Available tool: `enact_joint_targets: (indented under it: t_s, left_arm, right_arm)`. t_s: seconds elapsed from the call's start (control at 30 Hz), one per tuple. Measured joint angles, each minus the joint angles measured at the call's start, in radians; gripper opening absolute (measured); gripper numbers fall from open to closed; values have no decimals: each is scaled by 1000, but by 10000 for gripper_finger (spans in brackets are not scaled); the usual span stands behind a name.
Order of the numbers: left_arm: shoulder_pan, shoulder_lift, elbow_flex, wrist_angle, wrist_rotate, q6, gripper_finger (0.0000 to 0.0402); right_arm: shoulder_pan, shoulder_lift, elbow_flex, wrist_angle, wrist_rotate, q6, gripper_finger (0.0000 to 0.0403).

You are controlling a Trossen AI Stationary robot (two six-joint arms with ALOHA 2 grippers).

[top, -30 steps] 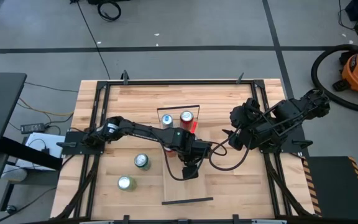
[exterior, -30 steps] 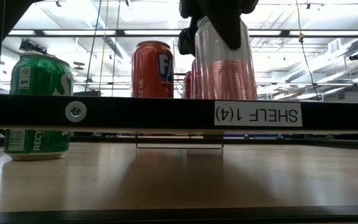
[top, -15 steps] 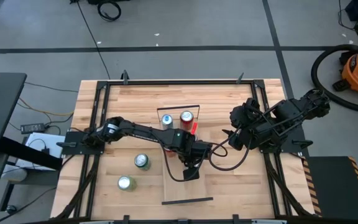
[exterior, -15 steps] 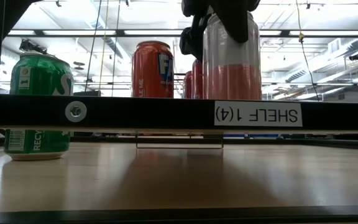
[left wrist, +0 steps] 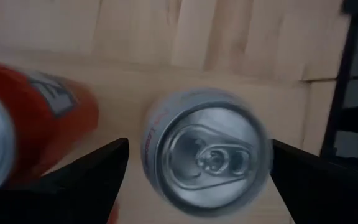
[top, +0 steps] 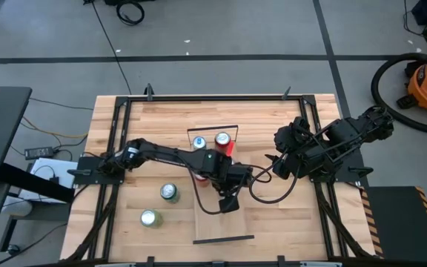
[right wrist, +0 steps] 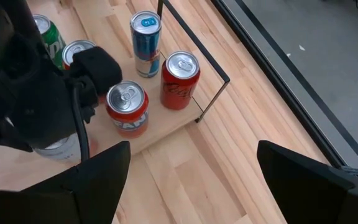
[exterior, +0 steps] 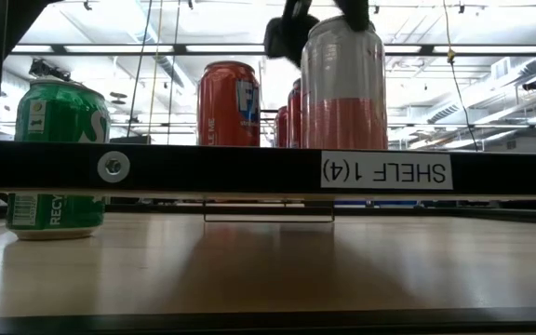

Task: Place canned beverage on shelf
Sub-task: Put the orange and white soda can on the shelf, then put the light green soda can on the shelf

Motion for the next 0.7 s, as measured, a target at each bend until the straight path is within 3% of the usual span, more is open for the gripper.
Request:
enact_joint_targets:
  t_s: [0.33, 0.7]
  left_arm:
    - [-1, -29, 51, -80, -23, -8, 385]
    - [-86, -171, 51, -267, -104, -118, 385]
  right_arm:
    - [0, 0, 0, 0, 9, -3, 362]
    - [0, 0, 0, 3, 14, -27, 362]
